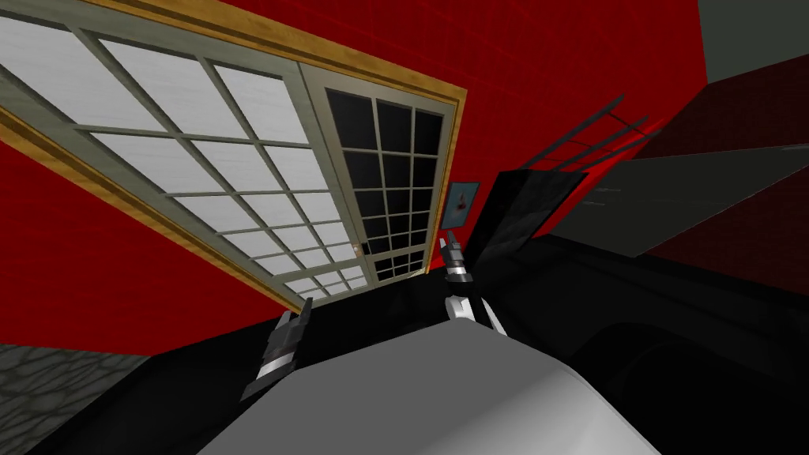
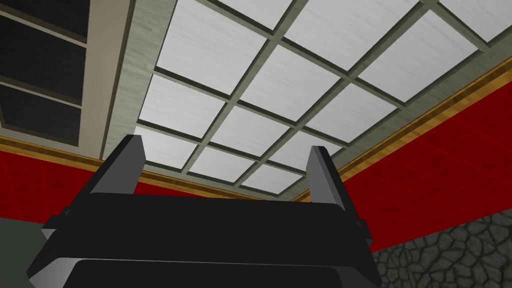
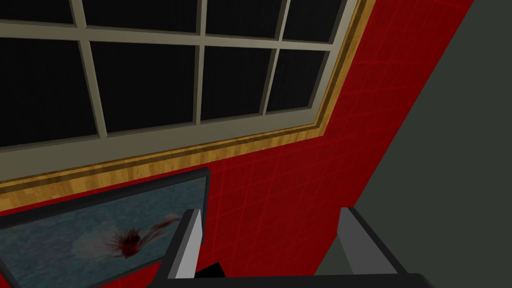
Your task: Pull the door open
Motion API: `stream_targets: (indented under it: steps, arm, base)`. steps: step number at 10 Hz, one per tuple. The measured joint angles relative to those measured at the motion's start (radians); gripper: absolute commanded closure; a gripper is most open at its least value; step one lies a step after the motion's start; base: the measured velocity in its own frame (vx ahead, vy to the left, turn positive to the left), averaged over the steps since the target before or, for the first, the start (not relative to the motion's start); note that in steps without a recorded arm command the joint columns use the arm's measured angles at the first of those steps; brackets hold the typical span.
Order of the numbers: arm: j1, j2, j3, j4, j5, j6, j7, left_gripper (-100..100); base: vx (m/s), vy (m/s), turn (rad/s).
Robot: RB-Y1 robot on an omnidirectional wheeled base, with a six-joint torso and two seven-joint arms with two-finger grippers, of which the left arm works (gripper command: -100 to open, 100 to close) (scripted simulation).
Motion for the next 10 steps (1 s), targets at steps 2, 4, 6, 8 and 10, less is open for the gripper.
stream_targets:
  steps: [2,4,6,8,10]
  arm:
    - [0.004,-0.005,0.012,0.034,-0.008,-0.015,-0.045,-100]
    - [0.001,-0.006,0.025,0.076,-0.014,-0.031,-0.086,-100]
    - [-0.006,-0.009,0.038,0.12,-0.021,-0.047,-0.129,-100]
    - [-0.007,-0.013,0.05,0.155,-0.028,-0.059,-0.17,-100]
    - [-0.012,-0.015,0.062,0.194,-0.033,-0.072,-0.207,-100]
  base:
    - [0.113,-0.005,-0.12]
    - [0.113,-0.016,-0.123]
    - [0.12,0.003,-0.127]
    - [0.109,0.014,-0.098]
    - [0.111,0.014,-0.105]
